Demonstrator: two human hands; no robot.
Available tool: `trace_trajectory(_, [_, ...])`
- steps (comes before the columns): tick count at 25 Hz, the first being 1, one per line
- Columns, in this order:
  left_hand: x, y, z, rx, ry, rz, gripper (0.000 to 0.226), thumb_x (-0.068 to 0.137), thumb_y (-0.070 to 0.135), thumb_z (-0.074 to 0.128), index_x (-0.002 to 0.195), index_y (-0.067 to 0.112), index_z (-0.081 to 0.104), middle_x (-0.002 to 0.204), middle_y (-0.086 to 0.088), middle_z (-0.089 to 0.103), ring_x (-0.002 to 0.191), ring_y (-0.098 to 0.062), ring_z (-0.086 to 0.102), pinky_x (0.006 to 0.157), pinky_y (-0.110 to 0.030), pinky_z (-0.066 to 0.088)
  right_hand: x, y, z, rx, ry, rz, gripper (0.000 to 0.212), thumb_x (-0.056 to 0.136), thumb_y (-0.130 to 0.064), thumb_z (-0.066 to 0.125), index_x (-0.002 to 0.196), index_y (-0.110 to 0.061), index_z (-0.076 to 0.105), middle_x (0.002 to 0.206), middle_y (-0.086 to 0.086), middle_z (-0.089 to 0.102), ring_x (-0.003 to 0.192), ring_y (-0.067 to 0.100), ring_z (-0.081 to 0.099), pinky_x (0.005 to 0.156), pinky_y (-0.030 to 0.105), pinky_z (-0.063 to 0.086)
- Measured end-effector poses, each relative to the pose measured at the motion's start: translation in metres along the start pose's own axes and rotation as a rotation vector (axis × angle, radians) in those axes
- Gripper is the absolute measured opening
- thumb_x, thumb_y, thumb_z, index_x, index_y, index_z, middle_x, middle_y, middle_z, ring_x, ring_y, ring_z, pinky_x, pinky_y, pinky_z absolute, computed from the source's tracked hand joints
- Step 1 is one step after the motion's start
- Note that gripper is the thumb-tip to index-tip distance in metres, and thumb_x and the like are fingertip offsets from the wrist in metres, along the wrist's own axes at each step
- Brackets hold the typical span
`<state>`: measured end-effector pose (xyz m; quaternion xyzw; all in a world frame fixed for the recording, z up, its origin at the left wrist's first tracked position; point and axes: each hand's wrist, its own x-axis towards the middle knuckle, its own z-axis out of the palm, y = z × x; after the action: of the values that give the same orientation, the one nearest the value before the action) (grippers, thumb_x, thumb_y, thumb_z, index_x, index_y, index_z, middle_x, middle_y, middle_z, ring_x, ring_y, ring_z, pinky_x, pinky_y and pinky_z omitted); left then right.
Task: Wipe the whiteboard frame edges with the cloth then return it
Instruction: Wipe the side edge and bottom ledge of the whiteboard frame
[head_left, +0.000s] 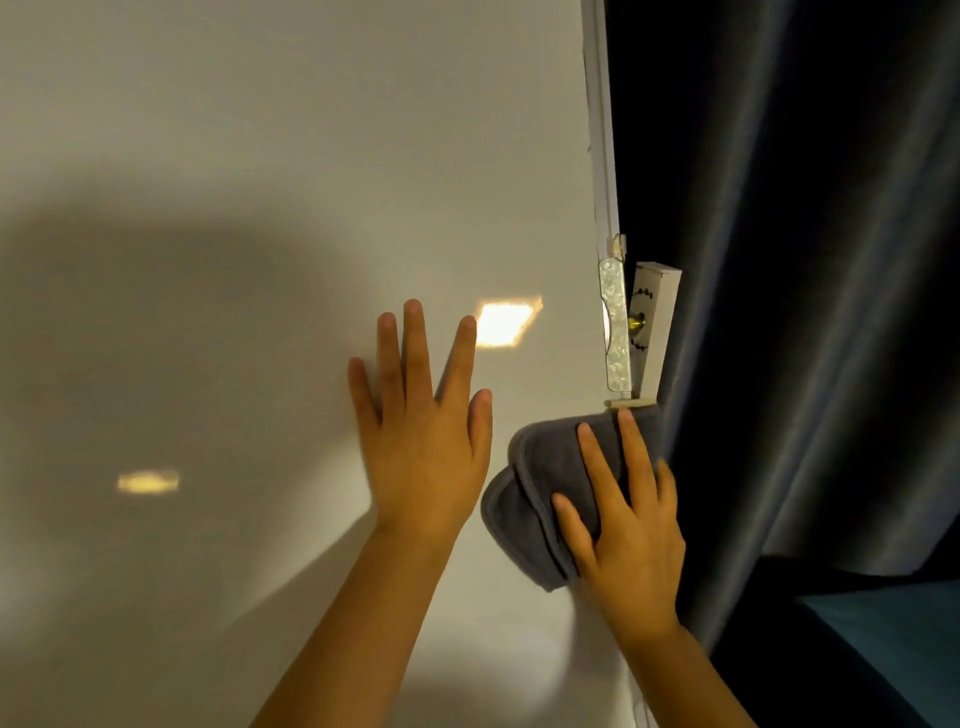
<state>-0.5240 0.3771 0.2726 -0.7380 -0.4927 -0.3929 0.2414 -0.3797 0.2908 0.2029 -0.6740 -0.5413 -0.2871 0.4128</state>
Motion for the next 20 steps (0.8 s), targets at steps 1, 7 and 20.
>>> trace_trajectory(1, [-0.006, 0.001, 0.001, 0.011, -0.005, -0.002, 0.062, 0.093, 0.053, 0.016, 0.149, 0.026, 0.009, 0.157, -0.015, 0.011, 0.143, -0.036, 0.006, 0.112, -0.052, 0.006, -0.011, 0.002, 0.001, -0.001, -0.007, 0.004, 0.059, 0.09, -0.06, 0.022, 0.139, -0.027, 0.029, 0.148, 0.004, 0.022, 0.121, 0.037, 0.038, 0.068, 0.039, 0.055])
trace_trajectory(7, [-0.04, 0.0, 0.007, 0.038, -0.026, 0.014, 0.064, 0.092, 0.055, 0.015, 0.148, 0.025, 0.011, 0.156, -0.014, 0.012, 0.142, -0.036, 0.01, 0.113, -0.053, 0.008, -0.068, 0.012, 0.009, -0.058, -0.057, 0.042, 0.061, 0.09, -0.061, 0.019, 0.134, -0.022, 0.034, 0.142, 0.011, 0.027, 0.114, 0.035, 0.036, 0.075, 0.052, 0.051])
trace_trajectory(20, [-0.096, -0.008, 0.009, 0.03, -0.098, 0.078, 0.064, 0.092, 0.056, 0.006, 0.148, 0.026, 0.003, 0.156, -0.013, 0.002, 0.143, -0.035, 0.004, 0.113, -0.053, 0.006, -0.039, 0.004, -0.002, -0.047, -0.034, 0.029, 0.06, 0.089, -0.059, 0.026, 0.139, -0.025, 0.029, 0.15, 0.013, 0.027, 0.116, 0.041, 0.045, 0.064, 0.033, 0.05])
